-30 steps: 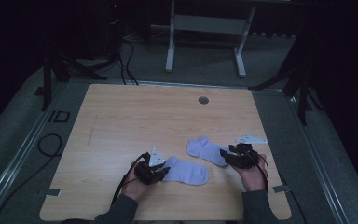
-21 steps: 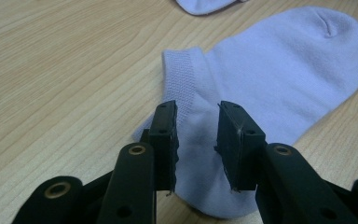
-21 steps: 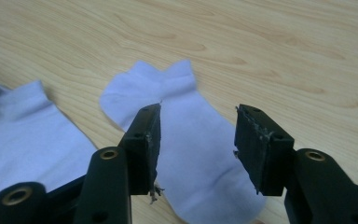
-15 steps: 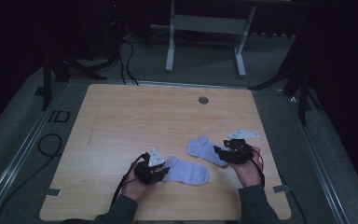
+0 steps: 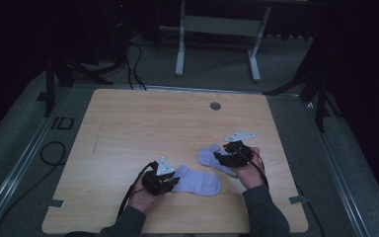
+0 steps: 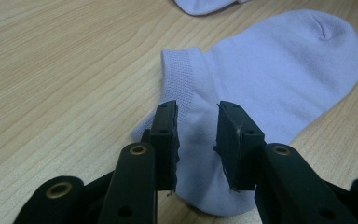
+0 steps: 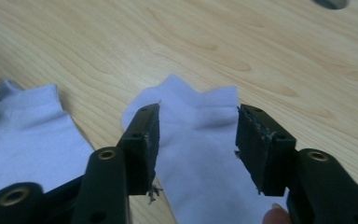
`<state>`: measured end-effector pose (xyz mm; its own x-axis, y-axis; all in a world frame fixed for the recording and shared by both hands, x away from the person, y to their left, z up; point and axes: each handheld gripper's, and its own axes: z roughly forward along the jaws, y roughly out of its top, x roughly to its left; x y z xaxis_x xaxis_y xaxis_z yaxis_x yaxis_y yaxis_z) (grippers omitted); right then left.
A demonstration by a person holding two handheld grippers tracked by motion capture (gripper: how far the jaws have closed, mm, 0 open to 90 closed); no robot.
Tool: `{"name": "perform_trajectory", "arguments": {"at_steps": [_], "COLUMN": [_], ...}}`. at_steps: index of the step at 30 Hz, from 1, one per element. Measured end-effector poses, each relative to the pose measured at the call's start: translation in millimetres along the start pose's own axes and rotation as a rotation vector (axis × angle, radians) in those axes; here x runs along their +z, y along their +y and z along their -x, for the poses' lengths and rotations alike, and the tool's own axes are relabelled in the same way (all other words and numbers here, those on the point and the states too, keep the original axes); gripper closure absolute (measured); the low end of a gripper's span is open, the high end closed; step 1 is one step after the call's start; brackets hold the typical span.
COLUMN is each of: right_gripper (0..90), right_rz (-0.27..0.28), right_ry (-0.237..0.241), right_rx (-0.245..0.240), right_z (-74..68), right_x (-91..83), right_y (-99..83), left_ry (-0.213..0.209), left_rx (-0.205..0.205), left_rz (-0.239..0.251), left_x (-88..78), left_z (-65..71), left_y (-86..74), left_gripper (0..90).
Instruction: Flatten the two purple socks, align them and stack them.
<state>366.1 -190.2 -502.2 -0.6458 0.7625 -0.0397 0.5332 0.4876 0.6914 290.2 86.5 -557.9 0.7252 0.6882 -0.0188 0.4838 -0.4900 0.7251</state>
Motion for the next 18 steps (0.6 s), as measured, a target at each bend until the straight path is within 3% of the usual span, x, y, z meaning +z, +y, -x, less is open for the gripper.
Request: {"name": "perform_trajectory", "arguments": {"at_steps": [9, 18], "right_gripper": [45.9, 47.1], "right_rz": [-0.083, -0.120], "right_ry": [0.024, 0.038], "right_rx": [-0.011, -0.035], "right_z": [0.7, 1.2], "right_x": [31.0, 55.9], "right_y": [3.6, 0.4], "left_ry": [-0.001, -0.001], "left_rx": [-0.002, -0.003], "left_rz": [-0.001, -0.001], "left_x": [0.2, 0.9], "left_z": [-0.3, -0.3], "left_y": [0.0, -0.1], "left_gripper": [68.0, 67.9]}}
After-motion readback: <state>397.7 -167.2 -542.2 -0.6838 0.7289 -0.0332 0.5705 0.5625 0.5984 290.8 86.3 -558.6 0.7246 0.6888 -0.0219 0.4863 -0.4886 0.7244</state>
